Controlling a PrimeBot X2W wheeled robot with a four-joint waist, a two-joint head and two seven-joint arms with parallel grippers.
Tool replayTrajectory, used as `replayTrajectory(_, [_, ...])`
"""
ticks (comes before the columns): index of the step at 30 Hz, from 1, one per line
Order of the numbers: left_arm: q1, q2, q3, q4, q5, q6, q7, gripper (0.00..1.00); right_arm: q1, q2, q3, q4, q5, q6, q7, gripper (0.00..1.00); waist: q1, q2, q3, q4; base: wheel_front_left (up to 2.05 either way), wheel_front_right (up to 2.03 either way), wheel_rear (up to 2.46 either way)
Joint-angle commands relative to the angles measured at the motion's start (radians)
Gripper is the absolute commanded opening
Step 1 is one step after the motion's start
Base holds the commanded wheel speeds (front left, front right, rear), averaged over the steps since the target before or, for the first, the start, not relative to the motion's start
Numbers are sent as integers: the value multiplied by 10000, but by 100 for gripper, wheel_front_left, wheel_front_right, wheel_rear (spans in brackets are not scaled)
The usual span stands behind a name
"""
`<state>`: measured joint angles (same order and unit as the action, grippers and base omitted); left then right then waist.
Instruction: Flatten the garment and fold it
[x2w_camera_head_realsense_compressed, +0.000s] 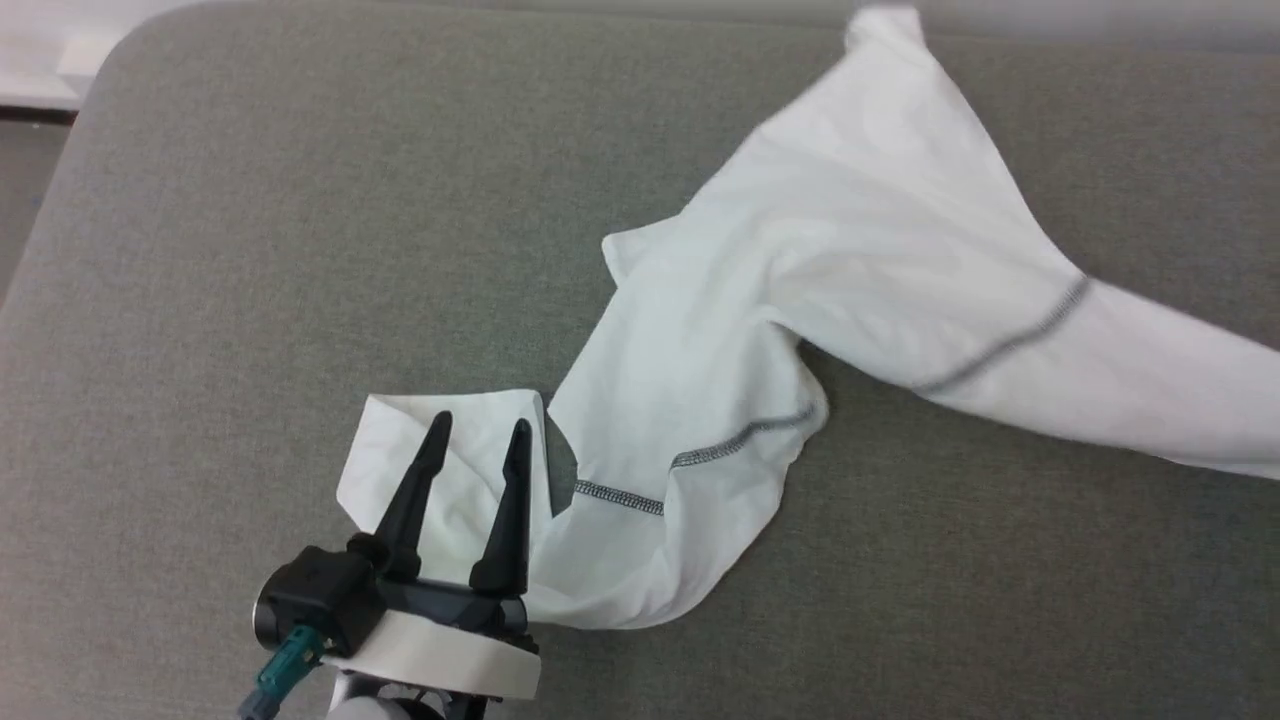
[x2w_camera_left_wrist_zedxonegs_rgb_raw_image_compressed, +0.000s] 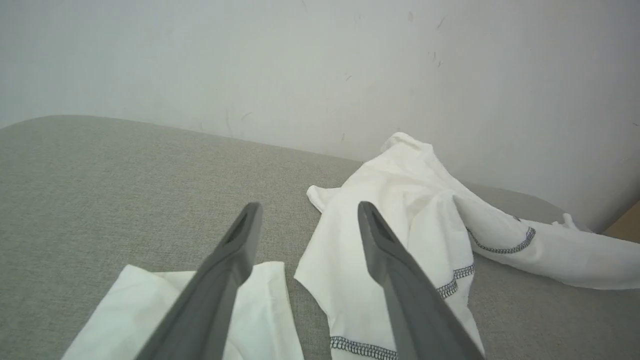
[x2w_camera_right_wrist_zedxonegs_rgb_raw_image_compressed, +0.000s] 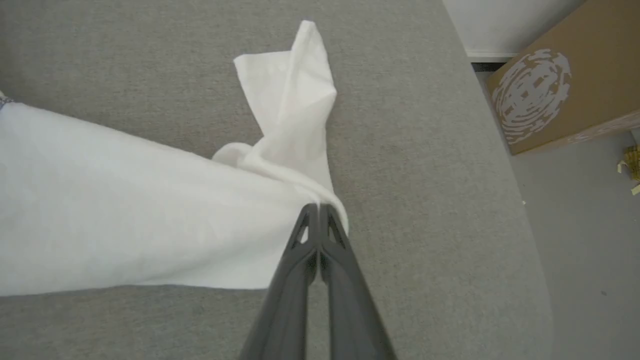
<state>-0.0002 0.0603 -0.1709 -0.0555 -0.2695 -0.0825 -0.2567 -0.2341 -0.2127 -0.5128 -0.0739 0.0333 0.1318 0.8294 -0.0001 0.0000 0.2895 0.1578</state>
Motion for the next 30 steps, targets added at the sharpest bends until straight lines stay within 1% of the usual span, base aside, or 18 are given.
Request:
replayTrajectory(1, [110, 41, -17, -36, 92, 51, -21, 100, 196, -69, -221, -146, -80, -11, 54, 0, 1, 0, -244, -169, 0, 0, 0])
replayTrajectory(5, [255, 77, -91, -67, 33, 45, 79, 100, 1098, -566, -1413, -498, -337, -11, 228, 0, 1, 0, -335, 35, 0, 0, 0])
replayTrajectory(8, [392, 158, -48, -106, -5, 89, 169, 100, 1735, -1094, -1950, -498, -551, -11, 42, 0, 1, 0, -413, 188, 0, 0, 0])
replayTrajectory(12, [567, 268, -44, -177, -51, 104, 294, 100, 2309, -1561, -1965, -210, -1090, -11, -702, 0, 1, 0, -553, 342, 0, 0, 0])
replayTrajectory(15, [649, 286, -125, -211, -54, 118, 403, 100, 2285, -1400, -1722, 391, -1336, -11, -1376, 0, 1, 0, -683, 428, 0, 0, 0])
replayTrajectory(16, [666, 285, -159, -218, -59, 122, 444, 100, 2219, -1268, -1649, 580, -1370, -11, -1543, 10, 1, 0, -734, 452, 0, 0, 0])
replayTrajectory(17, [682, 282, -187, -232, -69, 127, 480, 100, 2139, -1138, -1569, 747, -1397, -11, -1696, 48, 1, 0, -774, 467, 0, 0, 0])
replayTrajectory(18, [697, 280, -212, -247, -76, 135, 508, 100, 2059, -1035, -1431, 905, -1394, -11, -1839, 100, 1, 0, -812, 478, 0, 0, 0])
replayTrajectory(21, [772, 280, -274, -287, -82, 166, 566, 100, 1749, -713, -863, 967, -983, -11, -1963, 100, 1, 0, -933, 470, 0, 0, 0])
replayTrajectory(23, [832, 285, -297, -332, -82, 198, 589, 100, 1480, -507, -347, 532, -455, -11, -1783, 100, 1, 0, -976, 437, 0, 0, 0])
replayTrajectory(25, [869, 284, -336, -379, -87, 211, 596, 100, 1189, -356, 323, -166, 120, -11, -1354, 100, 1, 0, -987, 419, 0, 0, 0])
replayTrajectory(27, [870, 271, -388, -428, -110, 213, 585, 100, 848, -359, 1020, -845, 633, -11, -955, 100, 1, 0, -934, 421, 0, 0, 0])
replayTrajectory(30, [797, 234, -483, -456, -165, 204, 543, 100, 393, -555, 2131, -1625, 909, -11, -422, 100, 1, 0, -724, 496, 0, 0, 0])
